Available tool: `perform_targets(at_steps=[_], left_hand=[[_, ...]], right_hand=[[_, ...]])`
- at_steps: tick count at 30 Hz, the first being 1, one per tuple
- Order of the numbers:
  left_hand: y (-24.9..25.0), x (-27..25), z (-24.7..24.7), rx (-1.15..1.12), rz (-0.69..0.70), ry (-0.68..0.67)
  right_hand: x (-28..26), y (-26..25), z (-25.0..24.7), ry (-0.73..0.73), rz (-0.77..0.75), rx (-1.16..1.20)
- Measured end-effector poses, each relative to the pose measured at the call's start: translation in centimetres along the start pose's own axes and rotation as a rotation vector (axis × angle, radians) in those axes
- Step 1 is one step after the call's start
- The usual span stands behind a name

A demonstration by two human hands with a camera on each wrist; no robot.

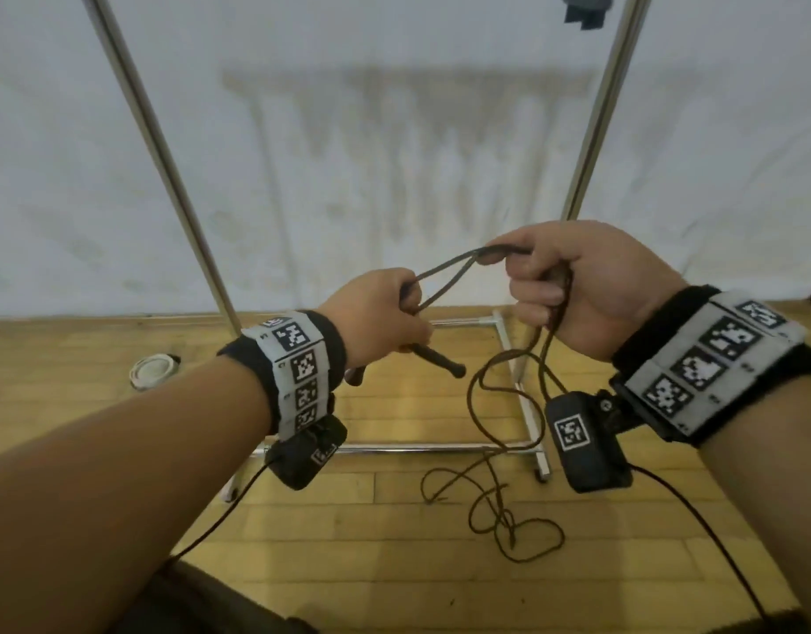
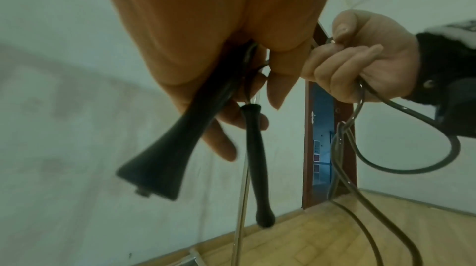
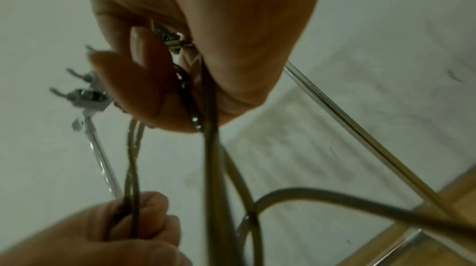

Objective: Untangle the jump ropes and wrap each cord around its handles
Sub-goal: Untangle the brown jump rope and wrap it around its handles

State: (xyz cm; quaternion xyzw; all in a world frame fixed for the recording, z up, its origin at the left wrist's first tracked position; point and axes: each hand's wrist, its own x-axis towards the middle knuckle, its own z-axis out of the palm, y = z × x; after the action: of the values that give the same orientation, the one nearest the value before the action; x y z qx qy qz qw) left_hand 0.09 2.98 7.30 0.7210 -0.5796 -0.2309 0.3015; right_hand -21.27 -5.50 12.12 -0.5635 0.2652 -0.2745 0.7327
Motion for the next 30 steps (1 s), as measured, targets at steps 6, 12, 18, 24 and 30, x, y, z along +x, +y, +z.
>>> perform_targets(at_steps=[6, 12, 18, 24, 30], left_hand=[[-0.9, -0.4, 0.8, -0.077, -0.091, 0.023], [-2.6, -0.4, -0.3, -0.231, -0.198, -0.023], [-3.1, 1.0, -2.0, -0.233, -0.172, 0.303], [-5.3, 2.0, -7.2, -0.921, -0.367, 0.575], [-8.2, -0.3, -10.9, -0.734, -0.474, 0.722]], right_hand=[[-0.7, -0.2, -0.6, 0.119, -0.007, 0.18], [-0.9, -0.8, -3.4, 0.281, -0.112, -0.047], [0.4, 2.2, -5.0, 0.18, -0.048, -1.051], [0.6, 6.7, -10.9, 0.208, 0.222, -1.46], [-1.6, 7.7, -18.2, 0.45, 0.784, -1.719]])
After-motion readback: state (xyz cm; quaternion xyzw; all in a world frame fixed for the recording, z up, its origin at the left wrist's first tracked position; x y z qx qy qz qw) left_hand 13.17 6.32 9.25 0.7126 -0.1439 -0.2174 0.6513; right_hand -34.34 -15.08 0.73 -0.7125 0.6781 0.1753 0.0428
